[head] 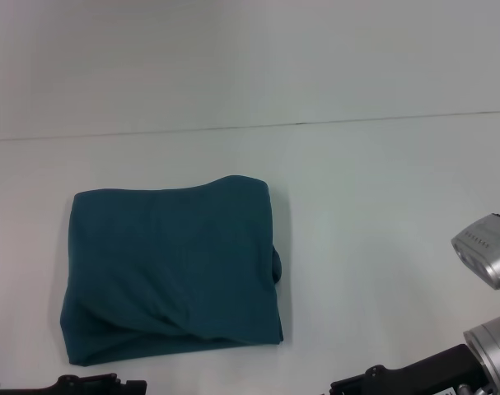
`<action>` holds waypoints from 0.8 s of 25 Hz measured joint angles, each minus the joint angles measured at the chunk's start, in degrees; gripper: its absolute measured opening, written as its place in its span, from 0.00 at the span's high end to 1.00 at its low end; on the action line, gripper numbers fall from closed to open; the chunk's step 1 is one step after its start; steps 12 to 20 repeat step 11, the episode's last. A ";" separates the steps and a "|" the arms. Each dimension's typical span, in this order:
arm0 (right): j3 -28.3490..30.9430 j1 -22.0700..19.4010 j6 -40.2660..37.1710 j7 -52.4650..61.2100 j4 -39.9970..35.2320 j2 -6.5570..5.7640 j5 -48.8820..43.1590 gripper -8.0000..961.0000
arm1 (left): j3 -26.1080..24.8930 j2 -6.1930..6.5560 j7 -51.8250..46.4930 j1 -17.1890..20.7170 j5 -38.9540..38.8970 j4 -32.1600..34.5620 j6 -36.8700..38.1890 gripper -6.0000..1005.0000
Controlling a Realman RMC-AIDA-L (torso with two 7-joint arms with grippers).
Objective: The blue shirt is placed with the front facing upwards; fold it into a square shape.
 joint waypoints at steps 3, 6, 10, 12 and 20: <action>0.16 0.00 -0.03 0.01 0.19 -0.07 0.00 0.05 | 0.22 0.00 0.00 -0.13 0.00 0.00 -0.11 0.07; 0.15 0.00 -0.20 0.01 0.19 -0.08 0.00 0.05 | 0.28 0.05 0.01 -0.15 0.01 0.00 -0.17 0.07; 0.06 0.00 -0.08 0.01 0.17 -0.08 0.00 0.05 | 0.31 0.09 0.02 -0.16 0.01 -0.02 -0.19 0.07; 0.07 0.00 -0.06 0.01 0.17 -0.08 0.00 0.05 | 0.31 0.09 0.02 -0.16 0.01 -0.03 -0.20 0.07; 0.07 0.00 -0.06 0.01 0.17 -0.08 0.00 0.05 | 0.31 0.09 0.02 -0.16 0.01 -0.03 -0.20 0.07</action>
